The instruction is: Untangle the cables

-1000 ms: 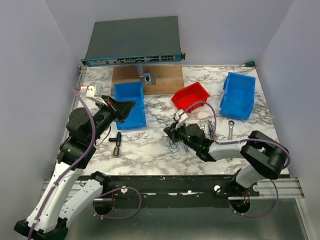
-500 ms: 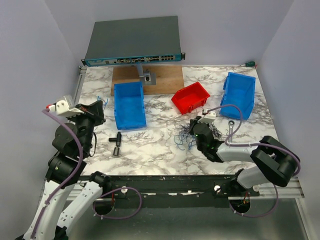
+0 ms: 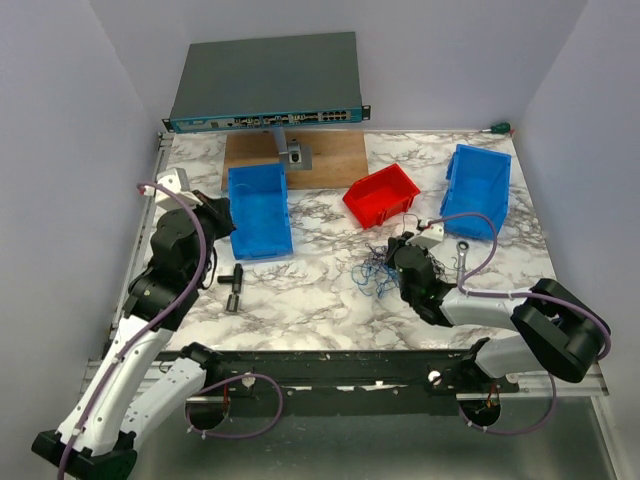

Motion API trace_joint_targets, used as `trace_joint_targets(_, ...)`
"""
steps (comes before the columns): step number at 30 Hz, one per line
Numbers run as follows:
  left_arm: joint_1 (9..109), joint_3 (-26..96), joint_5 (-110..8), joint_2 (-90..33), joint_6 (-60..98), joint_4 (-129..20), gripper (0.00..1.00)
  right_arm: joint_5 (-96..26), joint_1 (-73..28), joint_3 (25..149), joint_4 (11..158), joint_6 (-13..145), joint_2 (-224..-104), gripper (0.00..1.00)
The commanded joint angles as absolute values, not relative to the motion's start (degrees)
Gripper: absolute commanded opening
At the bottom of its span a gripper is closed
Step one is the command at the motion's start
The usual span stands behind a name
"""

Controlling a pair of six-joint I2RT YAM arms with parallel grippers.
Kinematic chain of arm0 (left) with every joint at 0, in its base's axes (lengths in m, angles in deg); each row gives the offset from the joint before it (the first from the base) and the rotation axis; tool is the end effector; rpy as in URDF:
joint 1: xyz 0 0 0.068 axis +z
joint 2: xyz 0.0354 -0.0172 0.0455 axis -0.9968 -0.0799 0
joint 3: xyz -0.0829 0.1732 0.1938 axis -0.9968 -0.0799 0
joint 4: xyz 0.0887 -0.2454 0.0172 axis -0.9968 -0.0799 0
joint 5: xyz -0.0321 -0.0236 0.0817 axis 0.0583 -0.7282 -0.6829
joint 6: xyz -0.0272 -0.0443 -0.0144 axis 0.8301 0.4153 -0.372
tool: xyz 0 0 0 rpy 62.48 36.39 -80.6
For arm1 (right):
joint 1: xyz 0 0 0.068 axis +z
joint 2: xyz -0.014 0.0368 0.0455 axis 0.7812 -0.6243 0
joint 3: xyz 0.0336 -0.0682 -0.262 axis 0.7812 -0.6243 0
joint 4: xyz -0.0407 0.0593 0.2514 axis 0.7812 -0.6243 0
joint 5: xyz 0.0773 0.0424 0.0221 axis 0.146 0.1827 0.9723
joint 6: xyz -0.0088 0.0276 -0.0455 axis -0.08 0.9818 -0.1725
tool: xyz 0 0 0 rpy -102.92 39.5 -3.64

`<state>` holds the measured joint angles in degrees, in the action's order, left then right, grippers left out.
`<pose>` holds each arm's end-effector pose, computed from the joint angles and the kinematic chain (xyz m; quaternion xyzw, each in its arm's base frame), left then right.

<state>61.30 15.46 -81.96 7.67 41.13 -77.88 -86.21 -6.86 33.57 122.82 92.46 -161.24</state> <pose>0.1398 -0.0476 0.3818 -0.1886 0.7261 -0.1814 0.6358 0.1936 0.1557 0.1704 0.1444 0.7701 0.1069 0.6121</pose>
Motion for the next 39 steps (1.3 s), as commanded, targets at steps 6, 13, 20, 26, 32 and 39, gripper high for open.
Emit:
trace_joint_targets(6,61.3,14.4,-80.9,1.9,42.7,-69.9,0.0,-85.1,-6.9,33.1,123.6,92.8,-160.8,0.01)
trace_joint_targets(13,61.6,15.6,-83.3,-4.1,41.7,-68.0,0.0,-84.7,-6.9,32.6,123.1,93.0,-159.9,0.01)
trace_joint_targets(20,62.4,15.8,-87.0,-11.1,40.9,-64.9,0.0,-84.8,-6.9,33.0,123.1,92.9,-160.9,0.01)
trace_joint_targets(26,64.2,16.7,-85.9,-18.9,40.7,-63.8,0.1,-84.8,-6.9,33.4,123.1,92.3,-161.5,0.01)
trace_joint_targets(32,64.9,21.4,-79.2,-22.9,37.4,-69.2,0.93,-78.3,-6.8,34.9,124.7,87.1,-162.6,0.01)
trace_joint_targets(39,64.1,16.9,-67.6,-16.7,36.7,-67.7,0.99,-52.0,-6.3,36.2,130.1,77.7,-162.6,0.01)
